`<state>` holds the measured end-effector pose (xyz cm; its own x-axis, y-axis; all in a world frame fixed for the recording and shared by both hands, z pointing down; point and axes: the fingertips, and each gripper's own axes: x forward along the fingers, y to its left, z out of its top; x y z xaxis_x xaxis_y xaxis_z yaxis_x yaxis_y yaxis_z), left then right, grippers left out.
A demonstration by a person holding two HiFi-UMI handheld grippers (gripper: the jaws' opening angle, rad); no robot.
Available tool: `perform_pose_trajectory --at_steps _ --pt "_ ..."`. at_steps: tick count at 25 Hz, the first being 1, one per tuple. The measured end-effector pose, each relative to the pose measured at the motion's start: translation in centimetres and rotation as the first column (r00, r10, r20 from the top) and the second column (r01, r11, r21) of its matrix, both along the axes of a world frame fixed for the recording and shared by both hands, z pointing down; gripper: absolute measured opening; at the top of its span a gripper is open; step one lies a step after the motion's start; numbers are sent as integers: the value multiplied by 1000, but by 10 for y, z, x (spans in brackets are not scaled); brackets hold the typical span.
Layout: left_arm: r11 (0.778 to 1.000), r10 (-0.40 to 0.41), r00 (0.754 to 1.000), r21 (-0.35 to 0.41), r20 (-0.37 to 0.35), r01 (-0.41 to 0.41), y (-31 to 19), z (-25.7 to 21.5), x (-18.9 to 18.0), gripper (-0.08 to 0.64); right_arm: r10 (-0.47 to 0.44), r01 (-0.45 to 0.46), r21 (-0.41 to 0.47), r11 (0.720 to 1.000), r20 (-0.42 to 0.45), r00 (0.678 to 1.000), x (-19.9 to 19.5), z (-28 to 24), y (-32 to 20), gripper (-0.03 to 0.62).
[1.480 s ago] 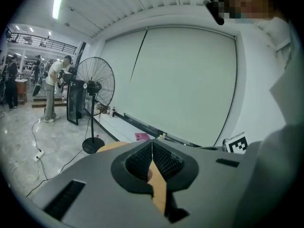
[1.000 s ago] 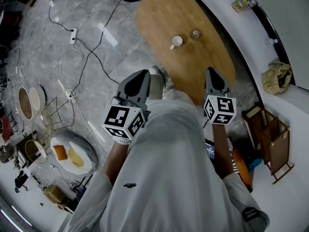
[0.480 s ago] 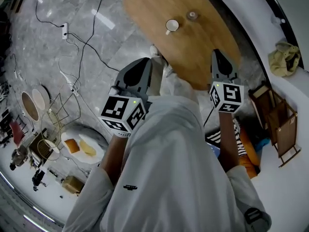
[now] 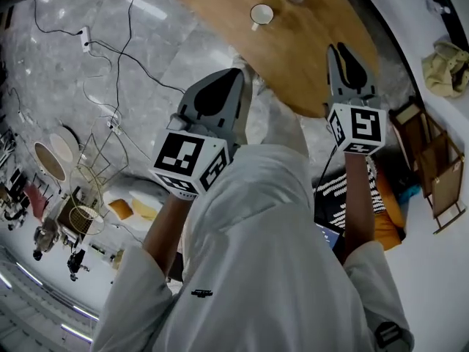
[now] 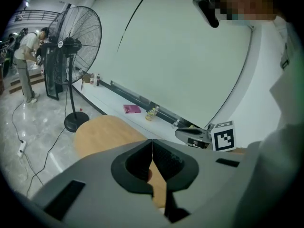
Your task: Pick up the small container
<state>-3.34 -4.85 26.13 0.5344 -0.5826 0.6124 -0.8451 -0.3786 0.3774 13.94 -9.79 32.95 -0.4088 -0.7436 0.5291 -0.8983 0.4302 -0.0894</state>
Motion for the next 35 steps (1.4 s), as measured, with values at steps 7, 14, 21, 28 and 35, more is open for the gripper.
perform_pose_trajectory --at_steps 7,14,21,28,35 --pt "997 66 998 -40 4 -66 -13 32 -4 20 -5 5 -7 1000 9 1000 -13 28 -16 126" --pt "994 100 995 -52 -24 -101 -40 58 10 20 -6 7 -32 999 25 1000 -19 69 -35 160" --pt "989 128 991 -74 -46 -131 -54 89 13 20 -19 20 -70 997 5 1000 -28 104 -48 210" --pt "987 122 991 -101 -53 -127 -68 120 13 20 -35 34 -95 995 -5 999 -32 132 -64 259" --pt "988 100 993 -111 -55 -106 -84 143 13 20 -73 72 -119 990 -8 997 -37 159 -82 290"
